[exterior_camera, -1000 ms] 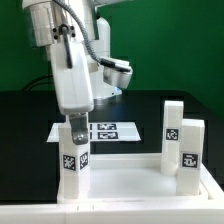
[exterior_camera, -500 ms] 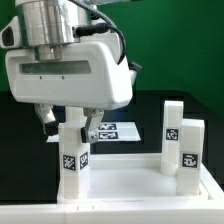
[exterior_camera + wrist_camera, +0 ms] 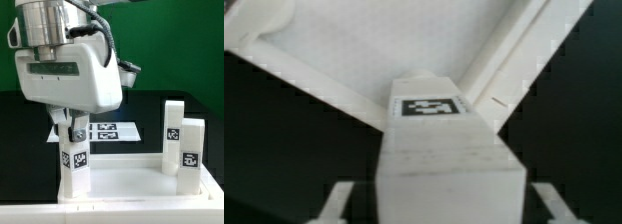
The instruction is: Assemble desk
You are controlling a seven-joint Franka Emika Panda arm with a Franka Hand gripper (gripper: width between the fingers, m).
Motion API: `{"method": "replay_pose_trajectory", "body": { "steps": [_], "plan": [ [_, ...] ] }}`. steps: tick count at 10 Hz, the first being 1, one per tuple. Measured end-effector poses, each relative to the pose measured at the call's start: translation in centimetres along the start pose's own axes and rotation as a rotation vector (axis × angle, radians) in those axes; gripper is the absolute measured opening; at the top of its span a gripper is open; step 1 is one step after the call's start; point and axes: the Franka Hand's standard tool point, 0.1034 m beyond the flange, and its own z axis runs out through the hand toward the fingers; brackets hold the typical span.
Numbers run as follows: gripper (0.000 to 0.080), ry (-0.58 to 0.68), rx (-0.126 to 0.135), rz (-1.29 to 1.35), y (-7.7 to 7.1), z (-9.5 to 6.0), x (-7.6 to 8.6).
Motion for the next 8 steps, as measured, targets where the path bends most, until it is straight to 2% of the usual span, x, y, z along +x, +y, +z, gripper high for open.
{"method": "replay_pose_trajectory", "body": {
  "steps": [2, 4, 8],
  "plan": [
    [0.0285, -0.006, -0.009, 0.385, 0.36, -0.21, 0.36],
    [0.0285, -0.008, 0.02, 0.823, 0.23, 0.13, -0.08],
    [0.0292, 0.004, 0.002, 0.897, 0.43, 0.1, -0.36]
  ]
}}
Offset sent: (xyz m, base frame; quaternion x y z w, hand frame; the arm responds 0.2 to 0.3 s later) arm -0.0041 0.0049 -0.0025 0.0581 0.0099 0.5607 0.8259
